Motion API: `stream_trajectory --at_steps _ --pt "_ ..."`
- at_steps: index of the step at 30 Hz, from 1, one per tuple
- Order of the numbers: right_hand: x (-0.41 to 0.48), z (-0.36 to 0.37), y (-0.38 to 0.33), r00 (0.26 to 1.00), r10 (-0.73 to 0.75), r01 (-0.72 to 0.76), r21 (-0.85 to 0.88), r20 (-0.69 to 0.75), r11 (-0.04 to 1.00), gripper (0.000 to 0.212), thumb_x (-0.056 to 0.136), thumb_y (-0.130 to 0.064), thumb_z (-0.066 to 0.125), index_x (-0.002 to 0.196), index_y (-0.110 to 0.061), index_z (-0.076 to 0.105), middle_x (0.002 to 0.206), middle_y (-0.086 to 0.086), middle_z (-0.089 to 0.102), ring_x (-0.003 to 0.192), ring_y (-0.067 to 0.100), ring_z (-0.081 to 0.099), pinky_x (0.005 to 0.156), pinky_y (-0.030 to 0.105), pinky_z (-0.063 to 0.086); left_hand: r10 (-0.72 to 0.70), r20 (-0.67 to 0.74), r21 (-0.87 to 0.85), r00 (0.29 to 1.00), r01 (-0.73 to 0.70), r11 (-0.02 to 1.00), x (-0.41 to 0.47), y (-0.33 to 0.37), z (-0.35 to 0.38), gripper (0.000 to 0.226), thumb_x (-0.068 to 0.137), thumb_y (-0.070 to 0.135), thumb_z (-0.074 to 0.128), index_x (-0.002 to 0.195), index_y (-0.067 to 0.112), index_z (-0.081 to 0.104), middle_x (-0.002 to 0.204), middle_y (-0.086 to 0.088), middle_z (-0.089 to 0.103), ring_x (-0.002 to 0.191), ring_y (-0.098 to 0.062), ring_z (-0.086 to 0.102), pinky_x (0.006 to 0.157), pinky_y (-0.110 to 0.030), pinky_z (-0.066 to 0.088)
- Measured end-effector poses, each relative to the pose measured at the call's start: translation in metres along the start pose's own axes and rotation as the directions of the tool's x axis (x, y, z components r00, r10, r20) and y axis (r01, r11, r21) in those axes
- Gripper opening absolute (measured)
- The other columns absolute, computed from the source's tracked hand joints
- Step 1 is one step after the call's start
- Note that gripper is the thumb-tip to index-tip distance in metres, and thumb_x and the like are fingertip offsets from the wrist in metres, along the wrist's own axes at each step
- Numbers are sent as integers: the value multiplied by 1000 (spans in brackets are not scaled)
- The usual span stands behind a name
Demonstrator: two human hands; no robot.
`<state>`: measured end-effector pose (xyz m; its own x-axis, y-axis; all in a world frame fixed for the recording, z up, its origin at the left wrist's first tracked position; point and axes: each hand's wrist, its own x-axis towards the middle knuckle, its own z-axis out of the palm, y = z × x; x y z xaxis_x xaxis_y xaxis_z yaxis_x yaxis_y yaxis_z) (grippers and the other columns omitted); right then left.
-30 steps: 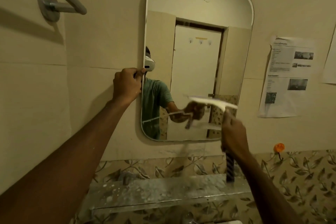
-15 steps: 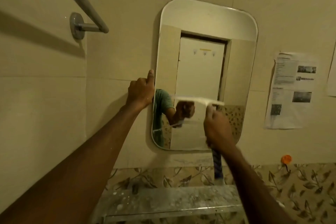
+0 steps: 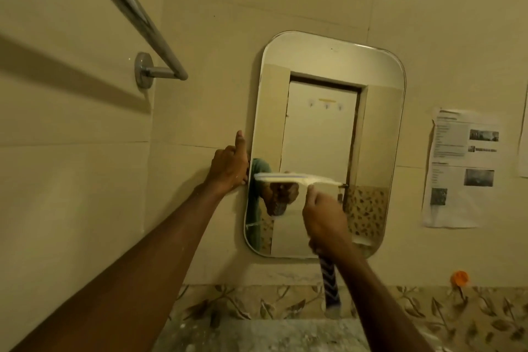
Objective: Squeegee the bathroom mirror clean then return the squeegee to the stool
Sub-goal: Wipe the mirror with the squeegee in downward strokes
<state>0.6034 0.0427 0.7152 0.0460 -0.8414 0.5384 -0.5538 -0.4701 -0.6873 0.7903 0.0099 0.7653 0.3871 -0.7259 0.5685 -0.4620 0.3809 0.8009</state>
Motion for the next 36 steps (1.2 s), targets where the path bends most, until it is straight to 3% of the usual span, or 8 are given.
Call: stream_trajectory --at_steps 7,11,16,21,24,27,32,36 --pt "86 -61 -91 965 -201 208 23 -169 978 41 104 -35 29 72 -18 48 62 -1 53 43 7 51 35 13 39 -19 -16 -47 1000 18 999 4 -7 4 87 91 70 12 90 0 65 89 -24 69 81 -38 68 81 -54 57" --pt "43 -9 -28 986 -122 125 27 -116 992 41 103 -40 27 77 -22 51 64 -3 55 51 7 50 47 21 42 -45 23 -94 999 47 994 8 -12 2 83 94 64 12 93 1 67 89 -22 70 79 -36 69 76 -50 60" --pt "-29 41 37 996 -63 56 -92 -70 994 45 104 -38 24 67 -26 47 59 -8 50 54 2 48 46 17 29 3 -26 -4 1000 -3 1000 2 -10 4 84 96 61 13 91 -4 66 88 -26 69 79 -39 69 76 -53 58" --pt "-3 20 16 989 -98 102 28 -114 994 46 104 -40 26 67 -25 50 61 -3 55 54 12 56 49 22 41 17 -75 92 997 -10 996 3 -11 4 84 85 75 13 91 10 66 93 -16 69 84 -33 68 80 -50 58" --pt "5 18 7 982 -135 142 38 -135 989 42 103 -38 27 69 -25 47 63 -2 54 57 14 56 50 22 40 17 -86 109 996 -8 994 7 -7 4 73 92 67 18 81 11 64 91 -18 69 81 -34 68 76 -49 59" --pt "-26 50 40 992 -74 73 -15 -99 997 44 103 -37 27 68 -24 49 56 -6 50 48 5 46 45 17 30 25 -84 120 996 -14 993 10 -6 4 71 97 59 22 91 4 66 90 -19 70 75 -33 69 71 -47 61" --pt "-61 78 83 1000 -21 22 -156 3 988 49 103 -41 21 73 -20 54 55 -4 53 45 7 47 42 18 35 95 -80 212 992 -77 974 6 -15 8 51 100 45 36 89 6 68 81 -15 70 74 -30 69 73 -48 60" --pt "-40 46 52 989 -124 119 -63 -83 991 42 105 -34 27 69 -24 48 55 -7 46 46 4 41 39 12 32 143 -60 243 988 -125 962 0 -20 9 35 98 35 47 107 7 68 95 -17 71 85 -32 69 78 -47 59"
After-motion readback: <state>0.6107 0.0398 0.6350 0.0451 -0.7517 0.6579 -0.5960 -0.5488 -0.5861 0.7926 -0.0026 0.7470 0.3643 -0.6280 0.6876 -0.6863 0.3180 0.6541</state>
